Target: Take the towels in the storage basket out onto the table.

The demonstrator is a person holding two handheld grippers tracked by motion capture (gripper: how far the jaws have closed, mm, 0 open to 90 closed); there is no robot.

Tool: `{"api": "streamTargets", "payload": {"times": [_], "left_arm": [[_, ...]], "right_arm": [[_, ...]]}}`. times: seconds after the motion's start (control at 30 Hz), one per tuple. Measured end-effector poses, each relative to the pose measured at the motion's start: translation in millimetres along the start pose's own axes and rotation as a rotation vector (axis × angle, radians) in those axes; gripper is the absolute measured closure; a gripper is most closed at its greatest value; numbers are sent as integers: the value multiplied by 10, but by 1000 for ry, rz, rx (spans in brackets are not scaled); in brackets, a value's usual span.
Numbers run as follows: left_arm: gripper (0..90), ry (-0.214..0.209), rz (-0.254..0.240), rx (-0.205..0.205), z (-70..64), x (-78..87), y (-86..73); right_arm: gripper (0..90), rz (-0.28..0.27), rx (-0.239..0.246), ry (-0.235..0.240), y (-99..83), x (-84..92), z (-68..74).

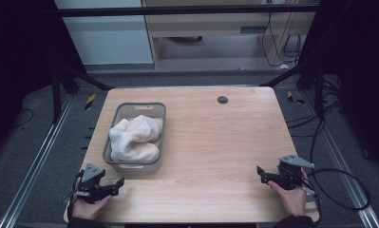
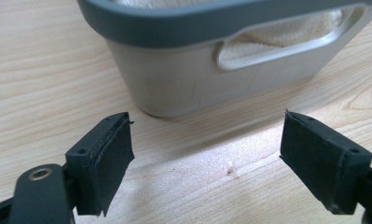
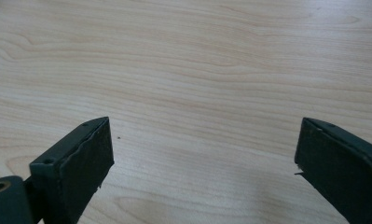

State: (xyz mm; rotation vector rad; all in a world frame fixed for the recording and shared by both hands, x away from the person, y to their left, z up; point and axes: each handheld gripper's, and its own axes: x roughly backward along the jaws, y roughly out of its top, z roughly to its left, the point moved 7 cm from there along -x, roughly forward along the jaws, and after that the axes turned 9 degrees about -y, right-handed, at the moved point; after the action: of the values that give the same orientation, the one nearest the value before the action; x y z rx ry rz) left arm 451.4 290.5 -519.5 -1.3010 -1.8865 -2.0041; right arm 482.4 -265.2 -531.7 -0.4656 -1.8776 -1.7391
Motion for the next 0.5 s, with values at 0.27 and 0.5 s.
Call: {"api": "streamTargets", "payload": {"times": [0.27,0.5], "left_arm": [[164,-13,-33,17,-25,76,67],[162,-26,-62,7,-85,155,164]], "right_arm": [[3,-24,7,-4,8,76,-37],[69,-26,39,-25,2,95,-24]]}}
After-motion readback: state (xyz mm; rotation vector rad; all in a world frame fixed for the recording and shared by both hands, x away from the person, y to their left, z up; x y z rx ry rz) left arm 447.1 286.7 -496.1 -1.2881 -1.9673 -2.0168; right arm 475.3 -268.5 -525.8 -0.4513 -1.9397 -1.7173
